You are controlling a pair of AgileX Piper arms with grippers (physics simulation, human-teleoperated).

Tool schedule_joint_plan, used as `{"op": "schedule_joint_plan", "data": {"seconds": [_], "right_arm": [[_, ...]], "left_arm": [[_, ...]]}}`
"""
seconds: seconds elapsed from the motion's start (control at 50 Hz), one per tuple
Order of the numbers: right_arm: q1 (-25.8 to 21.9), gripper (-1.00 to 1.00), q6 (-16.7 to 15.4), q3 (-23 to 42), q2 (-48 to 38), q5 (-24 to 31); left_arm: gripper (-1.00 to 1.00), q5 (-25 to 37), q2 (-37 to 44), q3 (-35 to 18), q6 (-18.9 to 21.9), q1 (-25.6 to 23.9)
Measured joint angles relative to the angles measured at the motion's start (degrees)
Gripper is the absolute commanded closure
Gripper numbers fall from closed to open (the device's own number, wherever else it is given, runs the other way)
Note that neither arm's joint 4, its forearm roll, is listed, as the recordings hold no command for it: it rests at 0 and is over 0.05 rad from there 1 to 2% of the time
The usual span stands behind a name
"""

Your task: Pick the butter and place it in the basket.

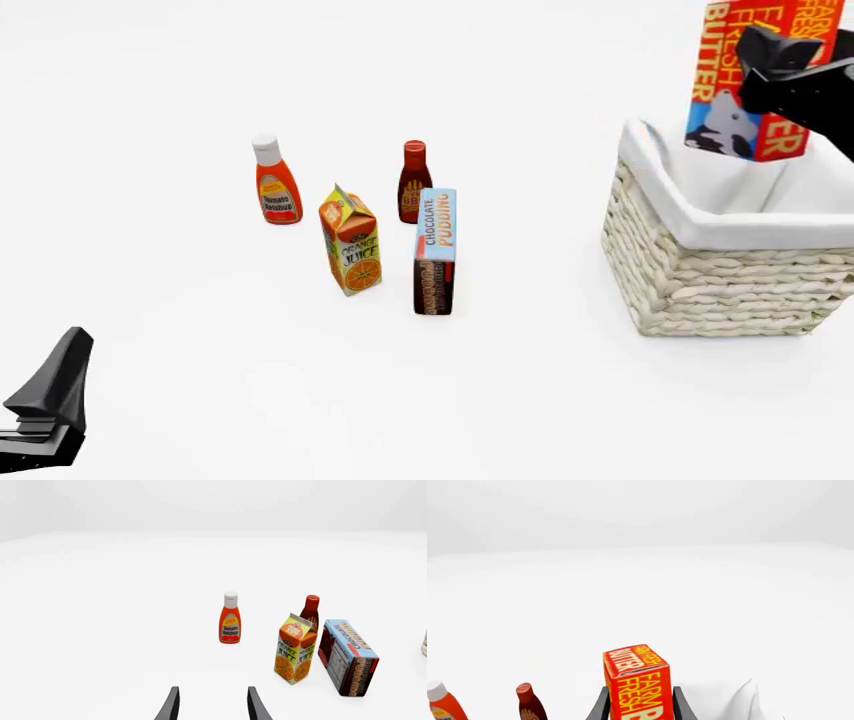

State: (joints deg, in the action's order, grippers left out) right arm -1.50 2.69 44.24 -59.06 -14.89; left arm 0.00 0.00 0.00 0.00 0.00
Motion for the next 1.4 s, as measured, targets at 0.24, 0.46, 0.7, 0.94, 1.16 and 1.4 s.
{"op": "schedule_joint_plan", "data": {"seconds": [0.24,0.46,0.7,0.94,1.16,1.4], "right_arm": [[1.12,1.00,0.52,0.32,-2.68,-2.33],[2.60,1.00,0.85,0.22,-4.36,-4.13],[4.20,1.00,1.15,0.34,-5.70,-5.42],[5.21,1.00,1.37,0.41,-7.34,-6.79],[5.78,1.00,1.51,0.61,-8.63,-7.74],[6.72,1.00,2.19,0.63,-9.31,-8.44]], "left_arm": [[-1.00,0.00,0.00,0.00,0.00,0.00],[-1.00,0.00,0.00,0.00,0.00,0.00],[-1.00,0.00,0.00,0.00,0.00,0.00],[-1.00,0.00,0.00,0.00,0.00,0.00],[-1.00,0.00,0.00,0.00,0.00,0.00],[-1.00,0.00,0.00,0.00,0.00,0.00]]}}
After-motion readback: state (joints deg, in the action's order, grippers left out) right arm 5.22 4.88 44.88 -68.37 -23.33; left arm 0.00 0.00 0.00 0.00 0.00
